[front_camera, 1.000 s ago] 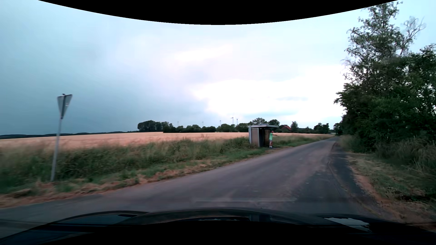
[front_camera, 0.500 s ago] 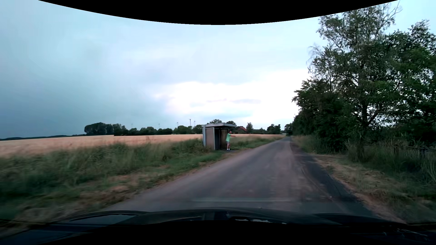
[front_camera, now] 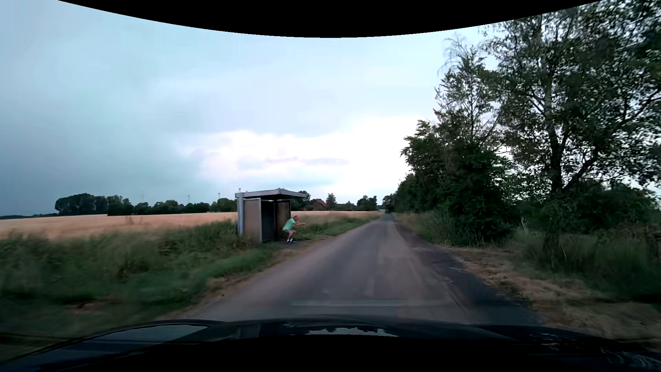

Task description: Follow the waypoints while adhering to traffic rules and regulations

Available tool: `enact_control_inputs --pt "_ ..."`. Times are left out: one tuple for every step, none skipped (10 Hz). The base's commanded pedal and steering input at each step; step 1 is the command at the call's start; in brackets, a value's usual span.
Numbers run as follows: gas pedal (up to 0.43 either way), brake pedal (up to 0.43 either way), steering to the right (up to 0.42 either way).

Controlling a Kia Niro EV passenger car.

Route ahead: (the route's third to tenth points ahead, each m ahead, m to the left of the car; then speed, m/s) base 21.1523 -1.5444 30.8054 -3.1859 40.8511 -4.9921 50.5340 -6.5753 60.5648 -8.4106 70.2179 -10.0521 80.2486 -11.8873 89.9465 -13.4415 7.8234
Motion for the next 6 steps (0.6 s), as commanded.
enact_control_inputs --pt "0.197 0.0 0.136" --pt "0.197 0.0 0.114" --pt "0.228 0.0 0.087" --pt "0.228 0.0 0.067" --pt "0.228 0.0 0.058" --pt "0.228 0.0 0.05"
